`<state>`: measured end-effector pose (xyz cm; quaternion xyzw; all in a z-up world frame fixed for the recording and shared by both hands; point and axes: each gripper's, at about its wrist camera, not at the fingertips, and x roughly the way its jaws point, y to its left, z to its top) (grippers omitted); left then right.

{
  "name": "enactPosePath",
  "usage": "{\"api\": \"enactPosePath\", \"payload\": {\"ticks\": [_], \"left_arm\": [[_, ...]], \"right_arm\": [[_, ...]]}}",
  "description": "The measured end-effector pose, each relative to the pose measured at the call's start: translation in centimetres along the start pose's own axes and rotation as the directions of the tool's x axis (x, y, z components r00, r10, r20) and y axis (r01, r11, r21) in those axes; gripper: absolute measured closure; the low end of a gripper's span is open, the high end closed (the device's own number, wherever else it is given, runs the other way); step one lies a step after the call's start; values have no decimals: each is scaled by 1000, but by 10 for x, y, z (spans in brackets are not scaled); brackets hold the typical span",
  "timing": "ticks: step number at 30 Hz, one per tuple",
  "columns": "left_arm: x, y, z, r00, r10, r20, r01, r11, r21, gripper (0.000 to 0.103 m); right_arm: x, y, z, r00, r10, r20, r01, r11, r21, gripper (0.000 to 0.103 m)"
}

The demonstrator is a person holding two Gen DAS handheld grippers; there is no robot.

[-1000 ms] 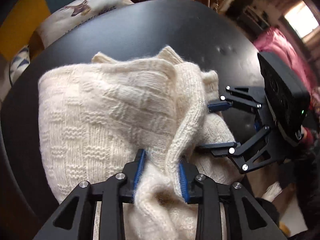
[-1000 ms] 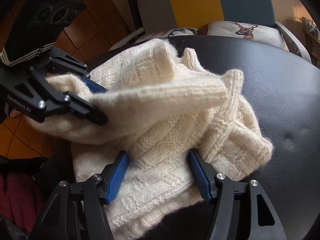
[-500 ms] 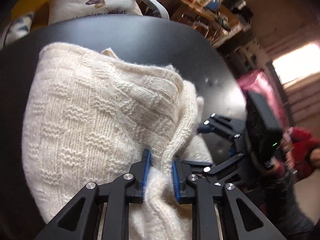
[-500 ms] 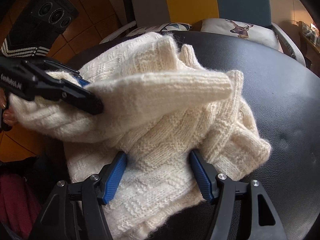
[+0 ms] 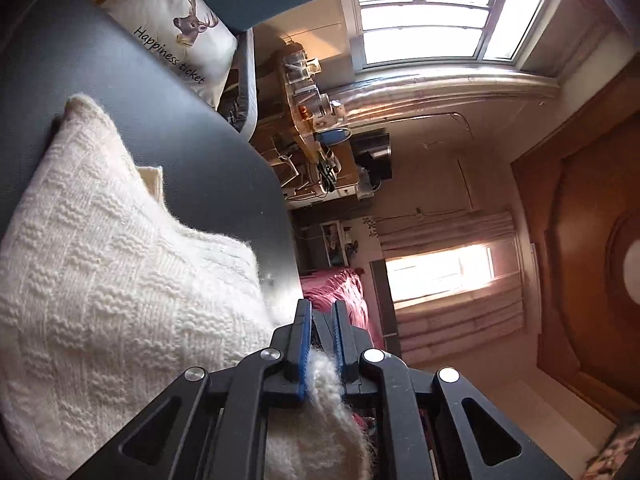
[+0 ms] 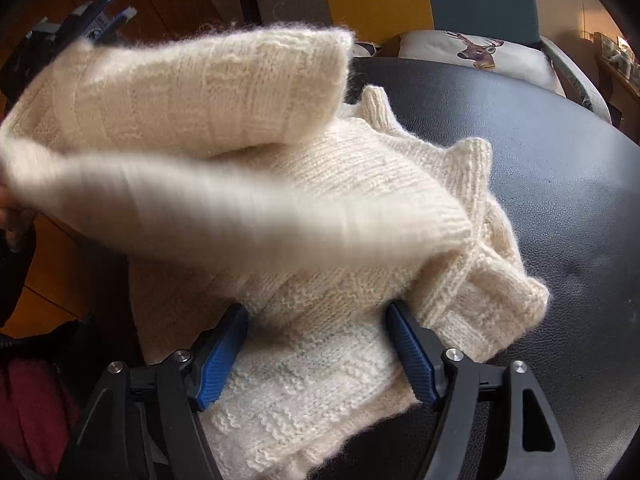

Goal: Fold clothes

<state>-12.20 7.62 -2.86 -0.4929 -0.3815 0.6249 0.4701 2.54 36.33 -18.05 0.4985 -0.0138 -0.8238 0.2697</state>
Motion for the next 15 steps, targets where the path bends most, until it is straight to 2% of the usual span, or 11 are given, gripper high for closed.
{"api": "enactPosePath", "payload": {"ticks": [3, 4, 6, 7, 8, 10, 12, 13, 14, 15], "left_arm": [[12, -10, 1, 989, 145, -42, -141, 986, 86, 90], [14, -13, -1, 984, 170, -58, -163, 980, 111, 87], [14, -23, -8, 974, 208, -90, -189, 964, 184, 60], [10, -31, -8, 967, 235, -99, -208, 950, 231, 38], [8, -39, -6, 956, 279, -94, -244, 930, 275, 26], [7, -48, 0, 919, 388, -66, -345, 876, 336, 25], [19, -49, 6, 873, 481, -85, -415, 822, 390, 22], [28, -51, 3, 841, 529, -114, -431, 783, 448, 22], [39, -54, 0, 803, 580, -136, -445, 735, 512, 21], [54, -59, -9, 752, 644, -144, -453, 663, 597, 21]], "right_arm": [[1, 3, 0, 1000, -8, 7, 8, 1000, -12, 27], [2, 3, 0, 1000, -10, 10, 10, 1000, -17, 27], [4, 5, 3, 1000, -4, 7, 4, 1000, -24, 25], [5, 6, 4, 1000, 0, 4, 0, 1000, -30, 23], [6, 7, 5, 1000, 4, 2, -3, 999, -37, 18], [10, 13, 6, 1000, -3, 1, 3, 998, -62, 12], [15, 20, 8, 1000, -13, 3, 14, 997, -81, 4], [17, 22, 8, 1000, -20, 8, 20, 996, -92, 0], [18, 24, 7, 1000, -26, 12, 27, 994, -104, 0], [19, 26, 7, 999, -32, 17, 34, 993, -116, 0]]}}
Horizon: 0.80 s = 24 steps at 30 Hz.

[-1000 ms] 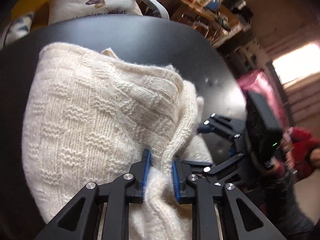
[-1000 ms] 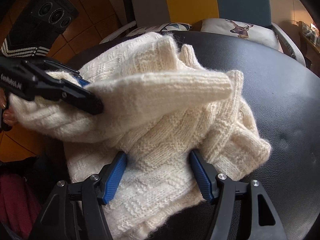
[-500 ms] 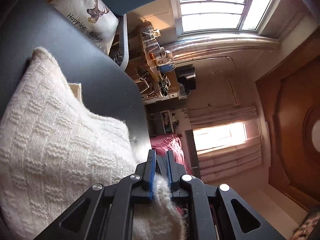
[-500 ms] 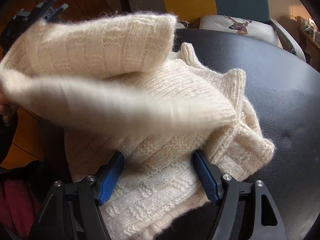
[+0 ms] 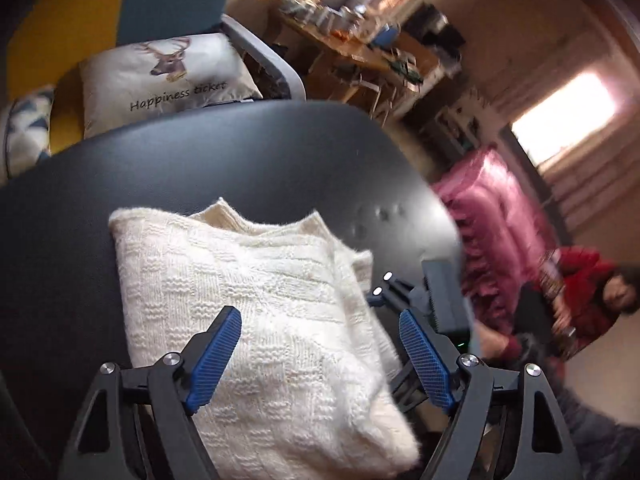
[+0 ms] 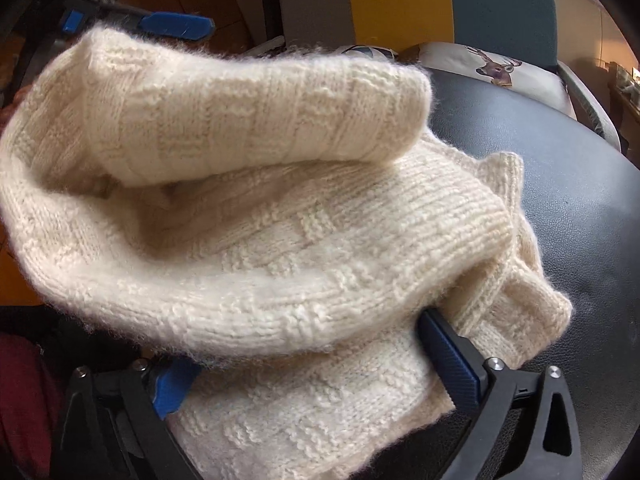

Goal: Fold clothes

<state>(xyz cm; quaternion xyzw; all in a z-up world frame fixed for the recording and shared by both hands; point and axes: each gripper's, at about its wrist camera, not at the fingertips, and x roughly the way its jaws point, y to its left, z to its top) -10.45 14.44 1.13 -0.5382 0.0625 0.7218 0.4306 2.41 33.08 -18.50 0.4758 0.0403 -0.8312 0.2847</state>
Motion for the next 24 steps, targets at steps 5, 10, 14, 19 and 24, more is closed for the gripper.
{"api": "enactPosePath", "payload": {"ticks": [5, 10, 14, 19, 24], "left_arm": [[73, -71, -9, 961, 123, -248, -26, 933, 359, 20], [105, -90, -24, 927, 185, -326, -31, 904, 425, 11], [114, -74, -26, 902, 267, -340, -118, 909, 399, 11], [130, -77, -34, 857, 387, -340, -242, 885, 398, 3], [138, -77, -39, 842, 460, -283, -356, 867, 349, 7]], "right_arm": [[0, -4, 0, 997, 39, 63, -40, 999, 20, 0], [-14, -7, -20, 990, 76, 120, -78, 997, 12, 0], [-16, -14, -17, 991, 87, 102, -85, 996, -31, 0], [-10, -4, -5, 996, 53, 73, -47, 995, -83, 0], [-20, 3, -16, 995, 52, 82, -46, 996, -73, 0]]}}
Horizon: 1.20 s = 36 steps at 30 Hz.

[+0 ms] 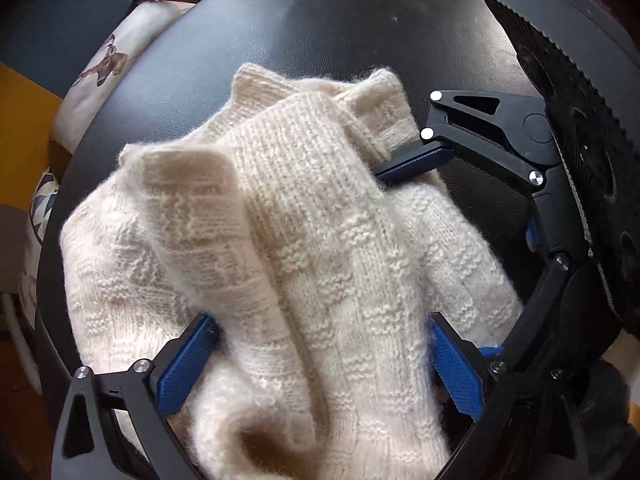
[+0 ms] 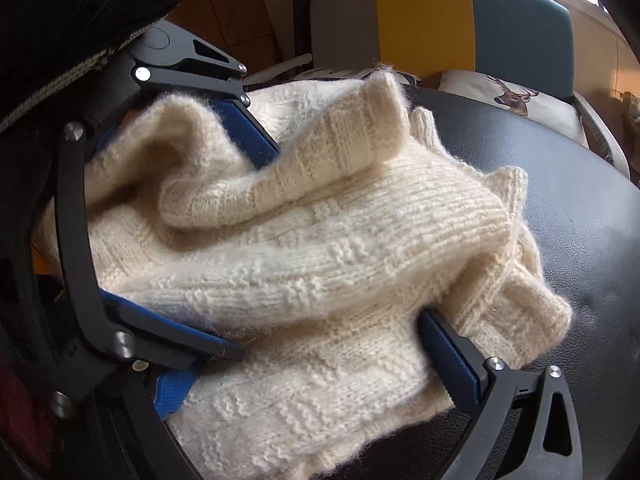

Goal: Fold clothes

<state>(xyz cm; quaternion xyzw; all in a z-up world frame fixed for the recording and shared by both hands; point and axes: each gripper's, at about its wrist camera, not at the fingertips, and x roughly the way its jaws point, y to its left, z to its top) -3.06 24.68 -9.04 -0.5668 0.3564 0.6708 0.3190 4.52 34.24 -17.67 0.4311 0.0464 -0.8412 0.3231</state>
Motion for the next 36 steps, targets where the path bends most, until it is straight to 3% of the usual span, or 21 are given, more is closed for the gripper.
{"api": "enactPosePath", "payload": {"ticks": [2, 4, 6, 8, 9, 12, 14, 17, 19, 22, 24, 27, 28, 30, 34, 36], "left_arm": [[-5, 10, -4, 999, -2, 43, 4, 999, -52, 48], [-17, 49, -9, 982, -148, 117, 170, 963, -211, 71], [-20, 91, -22, 934, -295, 199, 349, 869, -351, 81], [-19, 118, -39, 879, -376, 293, 472, 775, -420, 83], [-19, 128, -49, 843, -411, 347, 533, 724, -438, 83], [-21, 148, -78, 683, -491, 540, 724, 550, -416, 84], [-24, 161, -100, 536, -509, 673, 838, 414, -355, 84], [-30, 181, -125, 309, -480, 821, 948, 221, -228, 86], [-33, 191, -130, 225, -458, 860, 972, 162, -168, 86], [-42, 190, -123, 130, -453, 882, 990, 101, -94, 88], [-49, 182, -110, 70, -480, 875, 996, 77, -38, 95], [-56, 169, -82, 59, -539, 840, 996, 93, -11, 98], [-52, 161, -69, 70, -564, 823, 996, 91, -22, 103], [-43, 145, -45, 90, -609, 788, 995, 88, -45, 103], [-27, 123, -37, 121, -651, 750, 993, 78, -93, 103], [-44, 126, -51, 131, -642, 756, 991, 115, -74, 103]], "right_arm": [[-1, -2, 1, 1000, 5, 7, -5, 1000, 13, 0], [-4, 1, -1, 1000, 0, 15, 0, 1000, 8, 0], [-5, 5, -2, 1000, -12, 14, 12, 1000, -1, 0], [-2, 6, 1, 1000, -26, 1, 26, 1000, -8, 0], [1, 5, 3, 999, -32, -5, 32, 999, -11, 0], [3, 4, 7, 999, -35, -24, 35, 999, 3, 0], [4, 1, 10, 999, -30, -32, 31, 999, 28, 0], [9, -11, 19, 1000, -3, -31, 5, 997, 73, 0], [17, -17, 30, 999, -8, -53, 12, 997, 74, 0], [23, -13, 35, 995, -37, -98, 39, 999, 23, 0], [26, -14, 39, 994, -37, -108, 39, 999, 20, 0], [27, -18, 42, 995, -24, -100, 27, 999, 33, 0], [27, -20, 42, 996, -18, -92, 21, 999, 37, 0], [24, -26, 42, 998, 2, -63, 2, 998, 57, 0], [16, -32, 46, 998, 5, -61, 0, 998, 70, 1], [9, -31, 48, 997, 2, -83, 5, 997, 73, 1]]}}
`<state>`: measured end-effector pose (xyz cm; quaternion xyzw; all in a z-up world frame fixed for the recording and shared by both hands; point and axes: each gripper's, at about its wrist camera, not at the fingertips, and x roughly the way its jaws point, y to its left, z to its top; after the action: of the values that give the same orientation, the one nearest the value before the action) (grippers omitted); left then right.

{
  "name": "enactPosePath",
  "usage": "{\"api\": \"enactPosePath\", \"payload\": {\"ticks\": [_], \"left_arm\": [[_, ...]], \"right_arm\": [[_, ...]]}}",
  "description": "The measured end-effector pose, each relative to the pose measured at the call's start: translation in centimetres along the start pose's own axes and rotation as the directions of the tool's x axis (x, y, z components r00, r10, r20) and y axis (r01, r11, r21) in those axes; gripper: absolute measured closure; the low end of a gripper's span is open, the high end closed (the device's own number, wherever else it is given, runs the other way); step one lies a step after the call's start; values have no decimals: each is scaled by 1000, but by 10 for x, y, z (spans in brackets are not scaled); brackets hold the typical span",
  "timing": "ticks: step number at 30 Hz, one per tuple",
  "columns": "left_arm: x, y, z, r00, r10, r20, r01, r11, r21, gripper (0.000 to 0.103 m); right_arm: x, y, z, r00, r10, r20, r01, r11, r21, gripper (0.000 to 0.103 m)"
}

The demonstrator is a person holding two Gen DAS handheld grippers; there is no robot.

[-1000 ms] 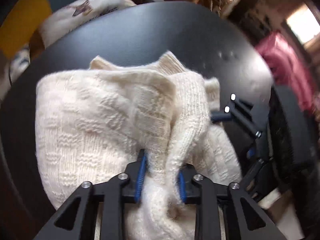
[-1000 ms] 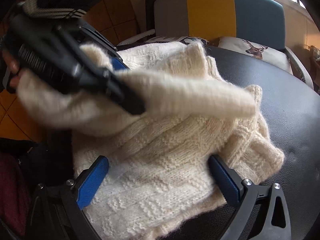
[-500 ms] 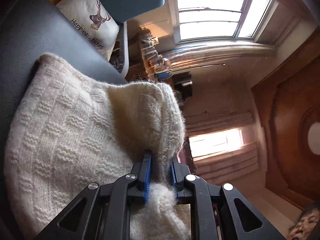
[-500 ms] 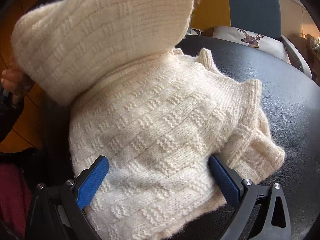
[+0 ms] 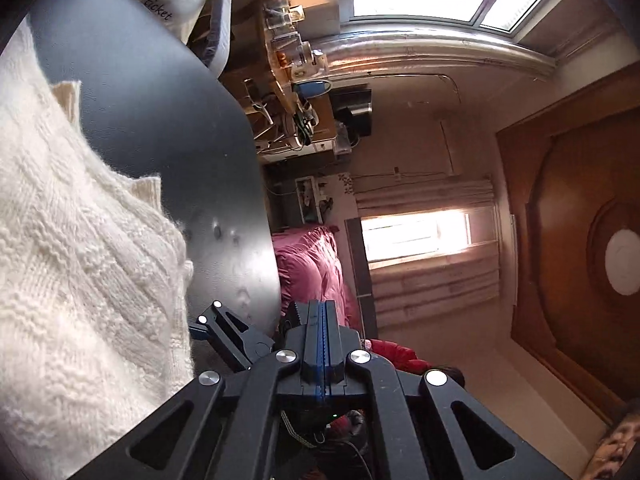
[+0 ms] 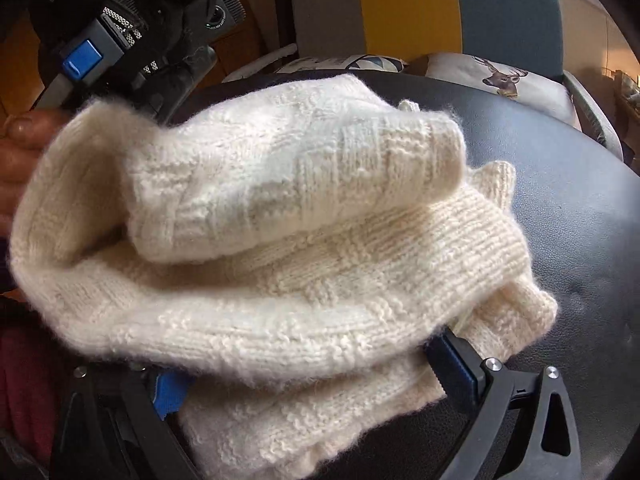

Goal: Fold clothes

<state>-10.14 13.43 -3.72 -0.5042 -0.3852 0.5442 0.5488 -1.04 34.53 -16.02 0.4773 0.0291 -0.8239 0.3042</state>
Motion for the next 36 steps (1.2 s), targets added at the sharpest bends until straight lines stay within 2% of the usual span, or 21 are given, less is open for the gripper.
{"api": "enactPosePath", "payload": {"ticks": [2, 3, 4, 5, 6, 7, 9, 11, 12, 13, 14, 15, 17, 19, 22, 25, 27, 30, 32, 33, 36], "left_arm": [[-22, -18, -1, 999, 48, 19, -49, 997, 66, 102], [-33, -26, 0, 996, 86, 31, -88, 992, 95, 100], [-39, -28, 1, 991, 128, 41, -132, 985, 115, 88], [-46, -30, 0, 983, 175, 56, -181, 974, 135, 66], [-54, -28, -6, 968, 238, 80, -248, 956, 157, 56], [-63, -26, -12, 948, 300, 105, -315, 933, 177, 41], [-78, -20, -24, 903, 402, 153, -427, 881, 203, 40], [-89, -6, -38, 897, 409, 167, -435, 883, 174, 40], [-96, -1, -47, 892, 414, 183, -444, 880, 170, 40], [-102, 4, -56, 892, 410, 191, -441, 882, 167, 40], [-105, 7, -64, 899, 394, 189, -425, 889, 169, 40], [-105, 9, -72, 909, 377, 179, -408, 893, 189, 40], [-102, 4, -92, 908, 390, 151, -418, 864, 281, 40], [-103, -2, -117, 904, 415, 104, -422, 823, 381, 40], [-88, -3, -144, 860, 506, 67, -468, 729, 500, 38], [-64, 11, -157, 804, 590, 70, -523, 648, 553, 38], [-51, 17, -159, 799, 595, 84, -529, 631, 567, 39], [-35, 18, -156, 815, 568, 111, -516, 625, 585, 39], [-22, 21, -155, 813, 573, 103, -510, 617, 600, 39], [-16, 24, -154, 808, 580, 101, -511, 607, 608, 39], [-4, 41, -150, 781, 616, 102, -541, 586, 604, 39]], "right_arm": [[-15, 5, -8, 999, -23, -24, 24, 1000, 14, 1], [-19, -4, -8, 1000, 4, -16, -3, 998, 63, 1], [-24, -12, -8, 1000, 30, -6, -29, 993, 112, 2], [-28, -20, -8, 998, 58, 7, -59, 985, 162, 2], [-33, -27, -12, 992, 109, 68, -123, 964, 234, 2], [-37, -34, -16, 979, 155, 132, -189, 935, 301, 2], [-46, -48, -23, 936, 228, 267, -326, 849, 416, 2], [-55, -61, -31, 873, 273, 404, -460, 735, 498, 2], [-57, -58, -37, 858, 273, 435, -487, 702, 520, 3], [-58, -56, -42, 842, 271, 466, -513, 668, 539, 10], [-60, -54, -47, 826, 267, 497, -540, 632, 556, 24], [-61, -51, -52, 810, 262, 525, -564, 596, 572, 28], [-52, -49, -54, 819, 254, 514, -559, 554, 617, 31], [-56, -39, -63, 826, 228, 516, -548, 541, 638, 32], [-62, -24, -77, 834, 190, 518, -533, 519, 668, 32], [-60, -18, -80, 822, 198, 533, -554, 494, 670, 32], [-59, -14, -82, 815, 203, 543, -567, 478, 671, 32], [-50, -12, -74, 830, 224, 511, -552, 463, 693, 32], [-45, -11, -69, 838, 237, 491, -542, 455, 707, 32], [-44, -11, -63, 837, 236, 493, -543, 463, 701, 32], [-37, -15, -42, 808, 240, 539, -584, 456, 672, 31]]}}
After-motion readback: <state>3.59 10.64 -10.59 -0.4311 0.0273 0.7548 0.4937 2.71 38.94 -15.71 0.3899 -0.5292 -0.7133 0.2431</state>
